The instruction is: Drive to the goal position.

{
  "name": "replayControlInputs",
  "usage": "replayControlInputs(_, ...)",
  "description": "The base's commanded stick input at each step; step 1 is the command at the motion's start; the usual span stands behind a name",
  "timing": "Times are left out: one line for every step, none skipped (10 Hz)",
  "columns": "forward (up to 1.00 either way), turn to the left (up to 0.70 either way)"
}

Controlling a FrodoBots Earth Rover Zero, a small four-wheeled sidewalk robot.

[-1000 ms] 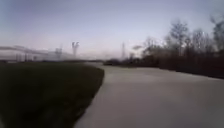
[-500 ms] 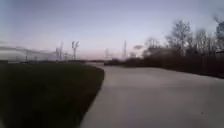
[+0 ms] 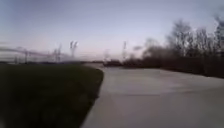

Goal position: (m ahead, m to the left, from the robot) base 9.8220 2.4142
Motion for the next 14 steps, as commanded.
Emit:
replayControlInputs(1.00,-0.36)
replayControlInputs(1.00,-0.25)
replayControlInputs(1.00,0.00)
replayControlInputs(1.00,-0.05)
replayControlInputs(1.00,-0.27)
replayControlInputs(1.00,-0.37)
replayControlInputs(1.00,0.00)
replayControlInputs(1.00,0.00)
replayControlInputs(1.00,0.00)
replayControlInputs(1.00,0.00)
replayControlInputs(1.00,0.00)
replayControlInputs(1.00,0.00)
replayControlInputs(1.00,0.00)
replayControlInputs(1.00,0.00)
